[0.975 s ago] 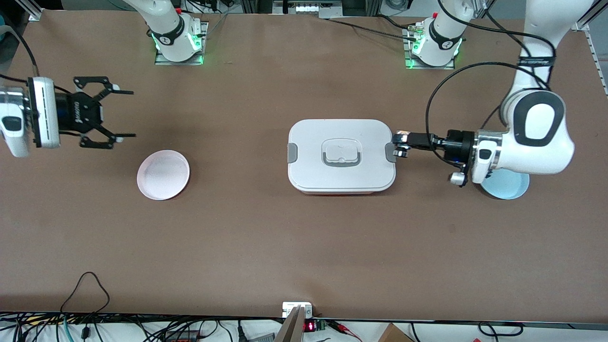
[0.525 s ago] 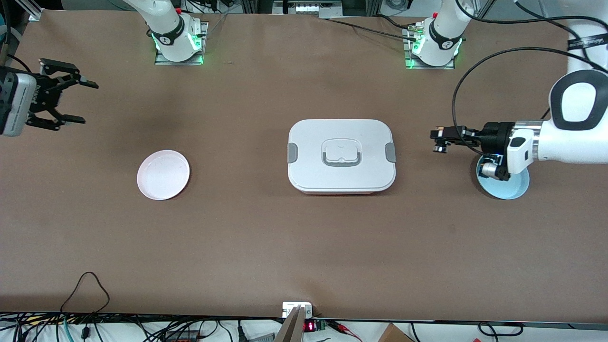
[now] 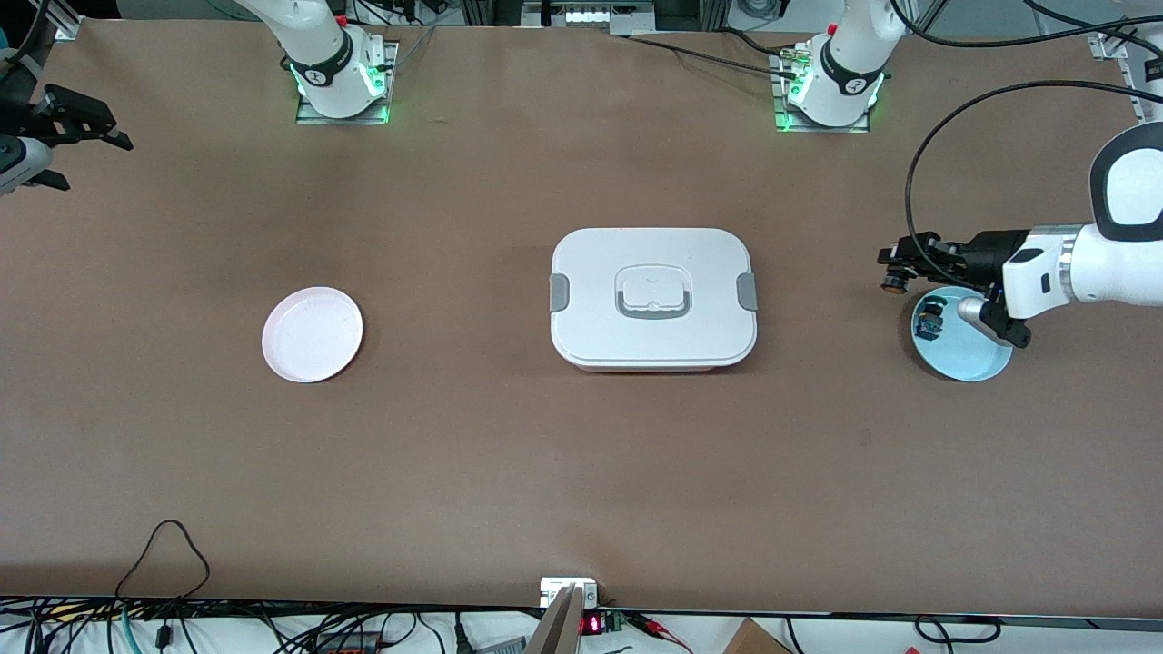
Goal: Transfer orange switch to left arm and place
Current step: 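Carry the switch with the left gripper to the light-blue plate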
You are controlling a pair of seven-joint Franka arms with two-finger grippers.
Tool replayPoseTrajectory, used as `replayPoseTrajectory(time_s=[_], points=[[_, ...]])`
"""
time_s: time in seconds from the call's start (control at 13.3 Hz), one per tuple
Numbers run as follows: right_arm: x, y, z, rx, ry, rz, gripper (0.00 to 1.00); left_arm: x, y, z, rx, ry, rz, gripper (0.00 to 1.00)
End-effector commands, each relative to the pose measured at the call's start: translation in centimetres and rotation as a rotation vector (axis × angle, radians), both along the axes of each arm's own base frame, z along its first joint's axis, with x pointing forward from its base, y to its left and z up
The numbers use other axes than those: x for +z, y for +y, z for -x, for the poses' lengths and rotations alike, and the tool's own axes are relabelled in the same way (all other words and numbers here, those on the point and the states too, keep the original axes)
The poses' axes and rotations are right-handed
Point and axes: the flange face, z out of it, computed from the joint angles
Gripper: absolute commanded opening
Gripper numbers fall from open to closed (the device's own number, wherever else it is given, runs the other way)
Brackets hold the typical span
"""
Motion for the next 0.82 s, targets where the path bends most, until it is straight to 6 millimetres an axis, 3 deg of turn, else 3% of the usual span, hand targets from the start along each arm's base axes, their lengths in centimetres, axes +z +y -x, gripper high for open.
replayPoseTrajectory(time_s=[0.0, 0.15, 0.3, 0.45, 0.6, 0.75], points=[[1.5, 0.6, 1.1, -0.022, -0.017, 0.072, 1.0, 0.8, 2.5, 0.1, -0.16, -0.079, -0.021, 0.0], [2.1, 0.9, 1.2, -0.023, -0.033, 0.113, 1.0, 0.3, 3.3, 0.1, -0.288, -0.127, -0.037, 0.0], [2.7, -0.7, 1.3, -0.142, -0.073, 0.079, 1.0, 0.2, 3.9, -0.6, -0.439, -0.222, -0.068, 0.0], [3.3, -0.8, 0.8, -0.293, -0.128, 0.076, 1.0, -0.6, 4.5, -1.2, -0.546, -0.27, -0.089, 0.0], [3.0, 0.8, -0.7, -0.458, -0.188, 0.109, 1.0, -1.3, 5.3, -1.9, -0.664, -0.333, -0.096, 0.0], [1.6, 2.3, -2.1, -0.484, -0.184, 0.126, 1.0, -3.2, 7.4, -2.4, -0.719, -0.364, -0.082, 0.0]])
